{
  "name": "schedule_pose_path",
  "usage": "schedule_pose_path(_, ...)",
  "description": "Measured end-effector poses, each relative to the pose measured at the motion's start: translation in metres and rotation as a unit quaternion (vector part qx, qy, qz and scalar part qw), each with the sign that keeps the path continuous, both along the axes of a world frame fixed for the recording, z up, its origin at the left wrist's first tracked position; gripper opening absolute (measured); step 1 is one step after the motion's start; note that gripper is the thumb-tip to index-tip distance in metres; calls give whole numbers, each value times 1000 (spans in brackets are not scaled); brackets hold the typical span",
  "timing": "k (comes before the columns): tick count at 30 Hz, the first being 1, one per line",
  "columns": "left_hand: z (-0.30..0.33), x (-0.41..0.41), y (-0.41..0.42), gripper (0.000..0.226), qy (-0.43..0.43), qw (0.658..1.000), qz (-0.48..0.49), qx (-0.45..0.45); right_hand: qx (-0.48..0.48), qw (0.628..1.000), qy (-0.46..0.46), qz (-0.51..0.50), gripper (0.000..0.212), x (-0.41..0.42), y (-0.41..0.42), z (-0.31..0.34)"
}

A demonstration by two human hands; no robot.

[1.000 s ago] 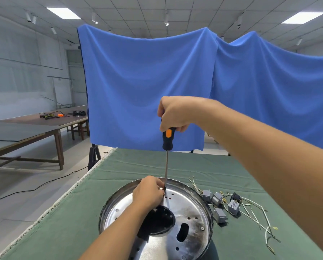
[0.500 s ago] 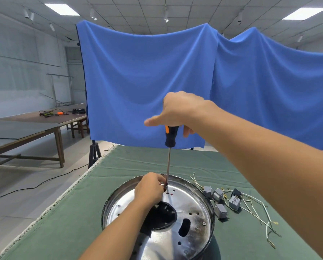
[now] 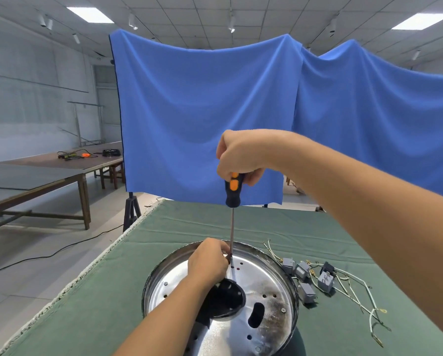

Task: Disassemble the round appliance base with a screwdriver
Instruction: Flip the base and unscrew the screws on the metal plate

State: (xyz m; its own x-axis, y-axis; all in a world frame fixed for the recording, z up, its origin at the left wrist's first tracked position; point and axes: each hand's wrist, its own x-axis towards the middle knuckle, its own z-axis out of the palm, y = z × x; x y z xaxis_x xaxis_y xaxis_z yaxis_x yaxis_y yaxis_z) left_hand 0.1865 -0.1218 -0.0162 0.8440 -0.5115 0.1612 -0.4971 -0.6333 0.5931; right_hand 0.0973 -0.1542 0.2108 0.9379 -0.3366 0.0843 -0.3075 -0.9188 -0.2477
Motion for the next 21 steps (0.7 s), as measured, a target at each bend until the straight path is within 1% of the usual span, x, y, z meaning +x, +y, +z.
schedule_pose_path(1, 0, 0, 0, 38, -1, 1000, 0, 0, -10, 1000, 8, 0, 36, -1, 0, 0)
schedule_pose_path(2, 1, -1, 1, 37, -2, 1000, 0, 1, -29, 1000, 4, 2, 38, -2, -1, -1)
schedule_pose_path(4, 1, -2, 1, 36, -3, 1000, -1, -1, -63, 998, -11, 0, 34, -4, -2, -4)
schedule_pose_path(6, 2, -4, 1, 37, -4, 1000, -5, 0, -59, 998, -24, -3, 33, -5, -3, -6)
schedule_pose_path(8, 2, -5, 1, 37, -10, 1000, -4, 4, -47, 999, -19, 3, 26, -2, -5, -5)
schedule_pose_path(11, -1, -3, 1, 35, -15, 1000, -1, 1, -26, 999, 13, 21, 40, -6, -1, -1)
schedule_pose_path(12, -2, -3, 1, 34, -18, 1000, -1, 2, -23, 999, 20, 29, 38, -8, 0, -2)
schedule_pose_path(14, -3, -1, 0, 32, -23, 1000, -5, 0, -44, 999, 11, 18, 17, -9, 0, -5)
schedule_pose_path(15, -4, -1, 0, 32, -24, 1000, -7, -2, -66, 998, -4, 4, 20, -8, 0, -7)
schedule_pose_path(16, -4, -1, 1, 31, -28, 1000, -9, -2, -85, 996, -20, -11, 30, -6, -3, -9)
schedule_pose_path(17, -3, -1, 1, 29, -33, 999, -14, -3, -93, 995, -26, -21, 31, -4, -5, -9)
schedule_pose_path(20, -1, -1, 1, 22, -47, 999, -24, -6, -64, 998, -22, -16, 8, -4, -7, -6)
schedule_pose_path(21, -1, 0, 1, 21, -50, 998, -26, -8, -57, 998, -12, -12, 16, -6, -6, -4)
